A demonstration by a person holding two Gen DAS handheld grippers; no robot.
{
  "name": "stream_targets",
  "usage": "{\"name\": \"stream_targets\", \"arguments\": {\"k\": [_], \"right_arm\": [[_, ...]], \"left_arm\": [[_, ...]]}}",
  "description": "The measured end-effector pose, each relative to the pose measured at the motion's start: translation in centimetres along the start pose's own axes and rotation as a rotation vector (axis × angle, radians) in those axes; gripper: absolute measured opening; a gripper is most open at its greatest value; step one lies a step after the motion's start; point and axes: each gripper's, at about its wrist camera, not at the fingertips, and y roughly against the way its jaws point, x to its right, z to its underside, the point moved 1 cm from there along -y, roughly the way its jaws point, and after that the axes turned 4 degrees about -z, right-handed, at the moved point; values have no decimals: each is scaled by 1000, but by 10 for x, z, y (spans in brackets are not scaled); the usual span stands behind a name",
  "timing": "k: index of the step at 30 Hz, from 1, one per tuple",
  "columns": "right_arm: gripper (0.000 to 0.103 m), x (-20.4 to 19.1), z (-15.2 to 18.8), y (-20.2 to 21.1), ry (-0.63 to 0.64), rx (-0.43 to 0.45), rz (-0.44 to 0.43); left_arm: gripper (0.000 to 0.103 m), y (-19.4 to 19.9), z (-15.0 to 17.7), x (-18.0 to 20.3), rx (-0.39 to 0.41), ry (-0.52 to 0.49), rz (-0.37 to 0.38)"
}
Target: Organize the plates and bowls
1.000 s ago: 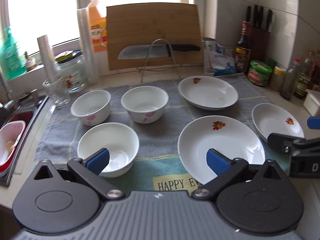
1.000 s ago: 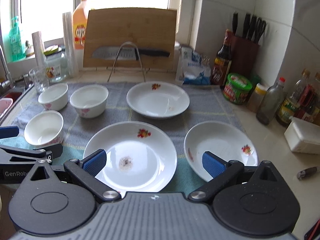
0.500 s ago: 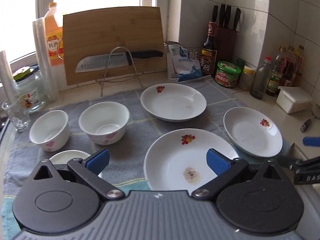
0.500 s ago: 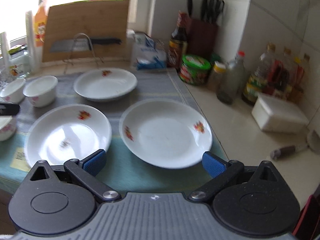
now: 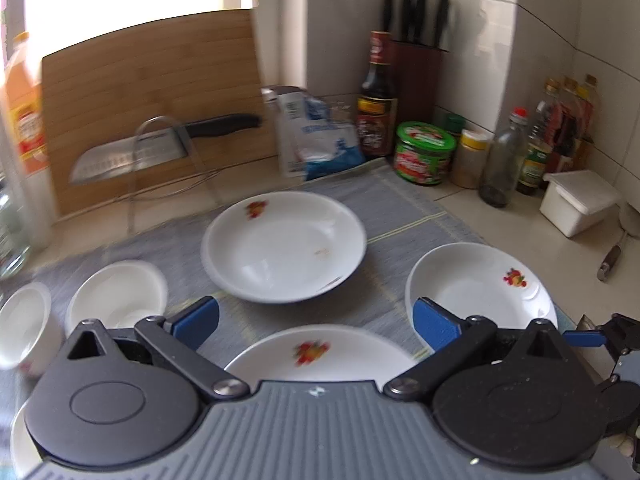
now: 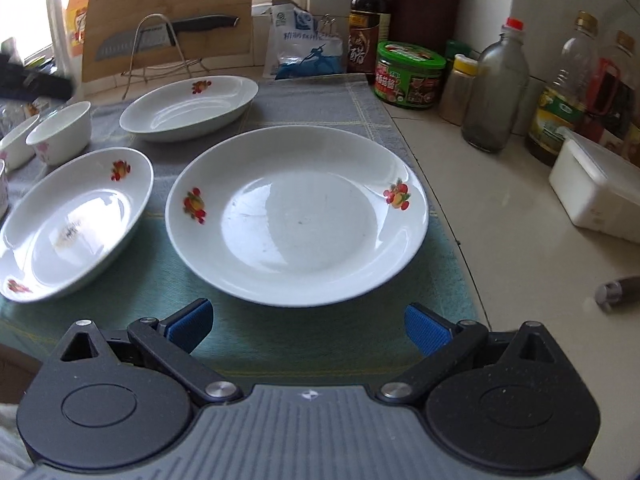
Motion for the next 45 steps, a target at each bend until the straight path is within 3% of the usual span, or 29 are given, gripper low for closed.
{"name": "stream_targets", "arguments": {"k": [9,20,27,29,31,36,45], "right_arm": [[103,11,2,-16,87,0,-58],[103,21,11,-17,146,102,-124],[103,25,19,-15,163,166,-147],[103,25,18,-16,165,171,-148],[103,25,17,-17,168,173,-152],[103,25,15,-18,181,163,-167],[103,26,12,-19,185,157,-176]], "left_arm": [[102,-40,-24,54,-31,-180,97],[102,-97,-39,101,-148,-290,270],[99,-133,-42,115,-240,-336,318],[95,-141,-42,117,-266,-344,318],[82,-150,-42,118,-303,-345,324],[65,-164,-41,119,-379,-352,337],[63,-174,-44,117,-435,-354,368]]}}
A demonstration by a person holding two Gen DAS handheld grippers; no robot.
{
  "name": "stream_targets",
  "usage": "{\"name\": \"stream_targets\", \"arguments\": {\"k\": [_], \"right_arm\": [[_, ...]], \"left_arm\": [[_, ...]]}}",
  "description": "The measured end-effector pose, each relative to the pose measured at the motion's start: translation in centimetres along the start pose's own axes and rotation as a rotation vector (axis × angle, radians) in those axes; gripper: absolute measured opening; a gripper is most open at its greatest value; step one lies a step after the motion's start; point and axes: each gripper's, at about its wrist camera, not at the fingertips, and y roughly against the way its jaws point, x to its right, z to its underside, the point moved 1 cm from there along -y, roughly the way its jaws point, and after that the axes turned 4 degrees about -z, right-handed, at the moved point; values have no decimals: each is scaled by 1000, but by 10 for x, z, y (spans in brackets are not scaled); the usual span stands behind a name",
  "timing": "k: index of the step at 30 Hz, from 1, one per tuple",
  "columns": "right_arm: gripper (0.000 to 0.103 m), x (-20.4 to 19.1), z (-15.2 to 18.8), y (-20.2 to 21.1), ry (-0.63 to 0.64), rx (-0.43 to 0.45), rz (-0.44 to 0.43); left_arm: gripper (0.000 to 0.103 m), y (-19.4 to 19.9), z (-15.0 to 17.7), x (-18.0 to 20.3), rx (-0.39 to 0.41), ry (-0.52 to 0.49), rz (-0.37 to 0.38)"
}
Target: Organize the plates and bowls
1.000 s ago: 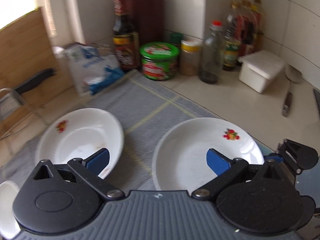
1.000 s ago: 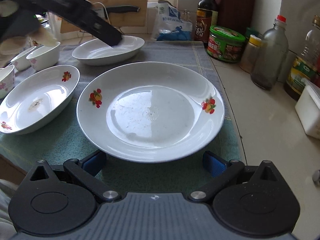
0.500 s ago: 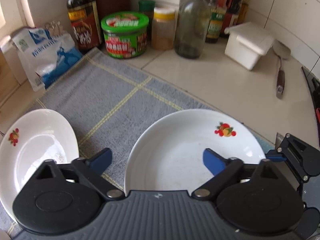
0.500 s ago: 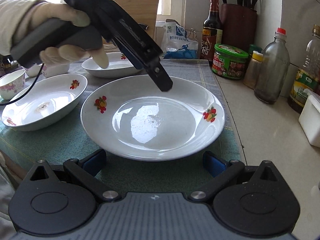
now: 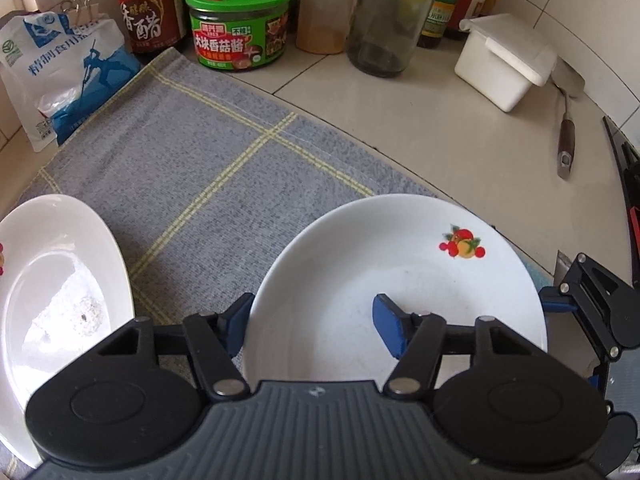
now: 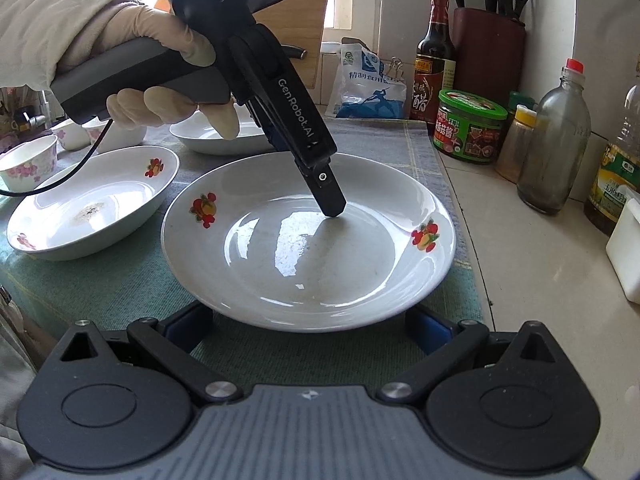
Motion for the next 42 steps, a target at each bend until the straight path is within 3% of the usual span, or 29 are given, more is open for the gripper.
{"name": "stream_targets", "arguments": {"k": [24,33,42], "right_arm": [[103,3,-17,-1,1,-71,-15],[103,28,-32,-6,10,-50,-2],[103,55,-45,-28,16,-58,-1]], "left_arm": [[63,4,-2,-1,-1,-19,8],[63,10,-38,-6,53,-18,-5],[63,-8,-65,-20,67,-7,-23]]}}
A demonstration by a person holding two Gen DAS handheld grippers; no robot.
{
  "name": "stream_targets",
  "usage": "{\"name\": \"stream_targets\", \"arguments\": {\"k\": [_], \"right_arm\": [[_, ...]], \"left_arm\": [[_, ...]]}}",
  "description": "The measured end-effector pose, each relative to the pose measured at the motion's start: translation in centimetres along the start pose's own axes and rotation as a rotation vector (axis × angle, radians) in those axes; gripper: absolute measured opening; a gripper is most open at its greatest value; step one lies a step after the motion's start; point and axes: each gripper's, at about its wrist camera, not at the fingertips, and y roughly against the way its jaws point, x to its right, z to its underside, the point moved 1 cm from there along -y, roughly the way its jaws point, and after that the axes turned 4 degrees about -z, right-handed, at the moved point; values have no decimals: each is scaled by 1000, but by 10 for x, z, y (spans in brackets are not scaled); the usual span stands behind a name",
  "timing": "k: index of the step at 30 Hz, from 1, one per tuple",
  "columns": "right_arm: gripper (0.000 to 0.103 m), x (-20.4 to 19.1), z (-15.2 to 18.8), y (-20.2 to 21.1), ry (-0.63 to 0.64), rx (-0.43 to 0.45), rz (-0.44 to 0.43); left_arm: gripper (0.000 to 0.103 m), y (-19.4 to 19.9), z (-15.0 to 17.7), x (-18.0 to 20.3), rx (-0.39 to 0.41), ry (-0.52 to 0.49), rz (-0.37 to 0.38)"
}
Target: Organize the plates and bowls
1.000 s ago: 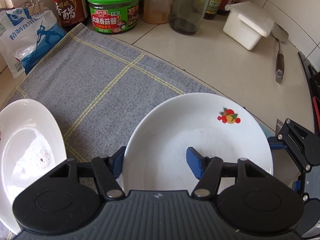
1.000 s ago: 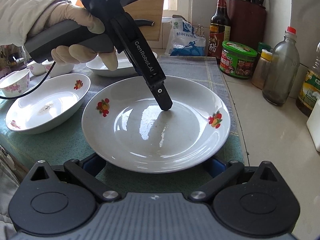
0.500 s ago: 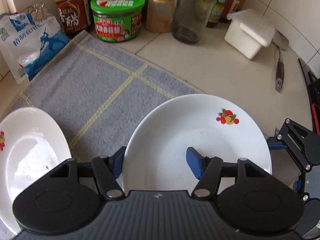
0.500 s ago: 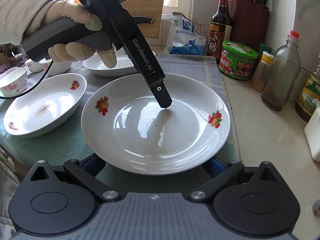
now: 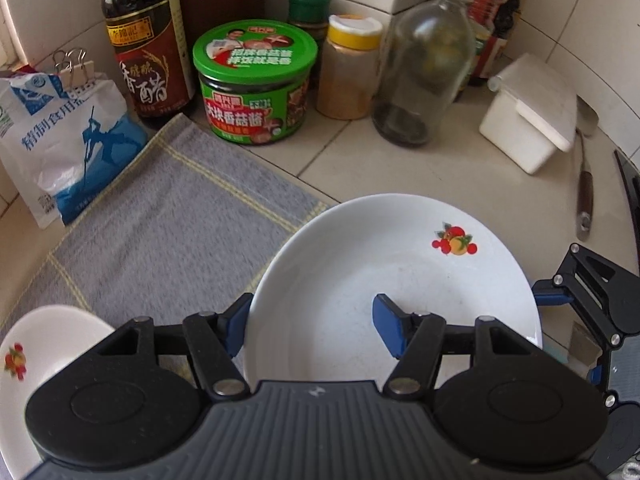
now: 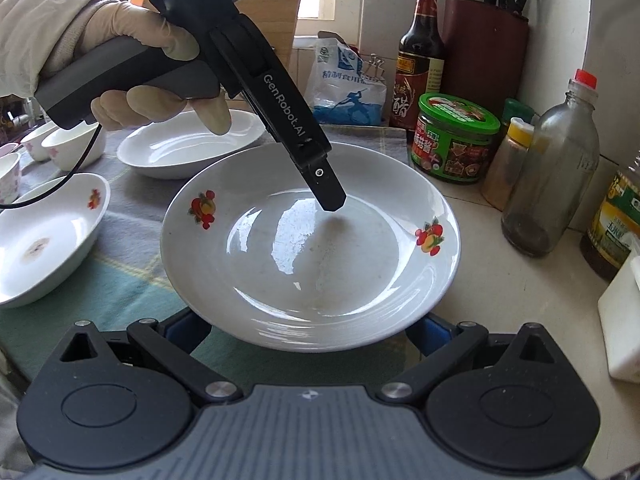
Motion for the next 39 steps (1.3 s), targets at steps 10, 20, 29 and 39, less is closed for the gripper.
{"name": "stream_targets", "arguments": {"k": [10,20,29,39], "right_arm": [[103,15,-8,-12,-18,-13,-3],[103,16,-6,-12,-8,-34,13],[103,14,-5,-13,-1,-45,28],[103,-1,3,1,-48,-51,59]], "left_arm": [[63,-22,-10,-9,-15,14,2],[63,-25,-9,-7,-10,11,14],[67,-21,-6,-3,13,4,-4],[77,45,20,7,207,-2,-121]]}}
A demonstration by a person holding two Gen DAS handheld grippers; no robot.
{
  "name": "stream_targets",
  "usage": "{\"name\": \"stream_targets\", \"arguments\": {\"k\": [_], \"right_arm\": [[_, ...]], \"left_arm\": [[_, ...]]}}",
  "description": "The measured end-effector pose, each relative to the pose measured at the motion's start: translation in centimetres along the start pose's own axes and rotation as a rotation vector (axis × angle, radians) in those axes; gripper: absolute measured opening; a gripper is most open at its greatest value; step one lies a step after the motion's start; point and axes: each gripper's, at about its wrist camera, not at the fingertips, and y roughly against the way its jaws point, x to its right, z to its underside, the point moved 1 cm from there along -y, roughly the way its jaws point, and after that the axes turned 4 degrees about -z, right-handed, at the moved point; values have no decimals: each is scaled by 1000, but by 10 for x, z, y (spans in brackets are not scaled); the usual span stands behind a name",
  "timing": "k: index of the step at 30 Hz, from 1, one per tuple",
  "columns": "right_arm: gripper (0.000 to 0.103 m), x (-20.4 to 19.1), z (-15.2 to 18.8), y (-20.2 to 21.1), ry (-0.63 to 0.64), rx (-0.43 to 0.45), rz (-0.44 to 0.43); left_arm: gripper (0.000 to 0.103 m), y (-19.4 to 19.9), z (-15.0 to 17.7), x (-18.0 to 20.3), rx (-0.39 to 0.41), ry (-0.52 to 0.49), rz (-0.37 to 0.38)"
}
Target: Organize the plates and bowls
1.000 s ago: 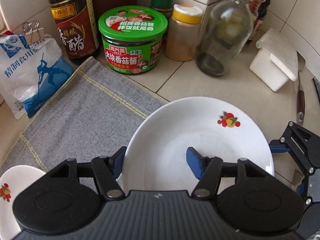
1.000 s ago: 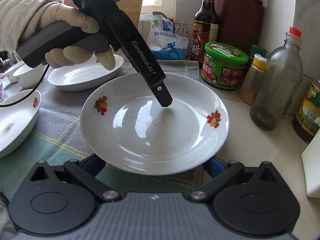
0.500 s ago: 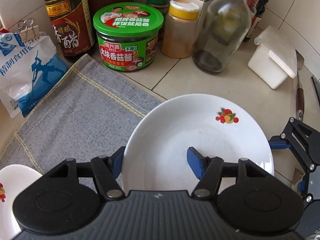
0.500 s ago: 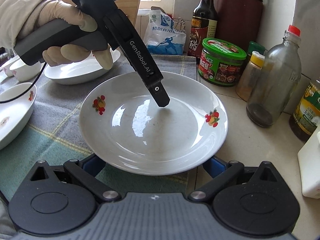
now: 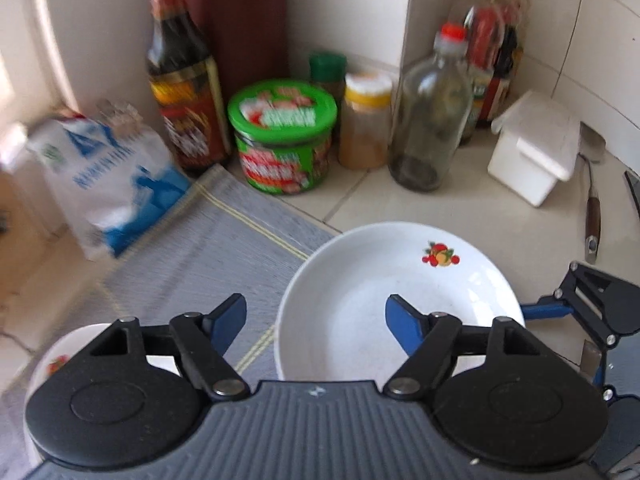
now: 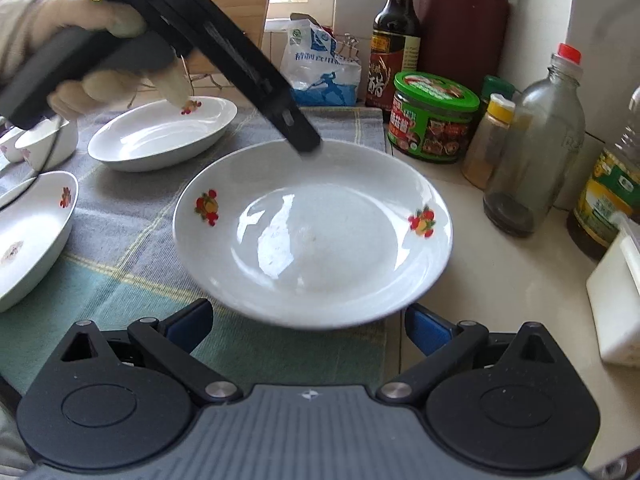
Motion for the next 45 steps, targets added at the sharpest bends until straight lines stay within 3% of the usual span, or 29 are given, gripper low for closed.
{"name": "stream_targets", "arguments": {"k": [5,10,16,21,26,31,45], "right_arm": [[103,-22,8,11,-11,-15,-21],[103,-52,12,22,-6,-2,-64],[103,-98,16,31,42,-6,-90],[103,-130,20,35,60,-28,-144],[103,-160,23,34,121,-45,-182],[103,-184,17,27,185,-46,-237],[103,-199,5,2,256,-28,-322]], "left_arm": [[86,48,28,10,122,46,-41],[87,87,60,13,163,164,-67],[89,132,108,10,157,235,-93],[89,164,149,-6,151,247,-204],[89,192,179,-37,152,349,-275],[89,205,196,-57,146,405,-332],[89,200,206,-64,74,416,-349]]}}
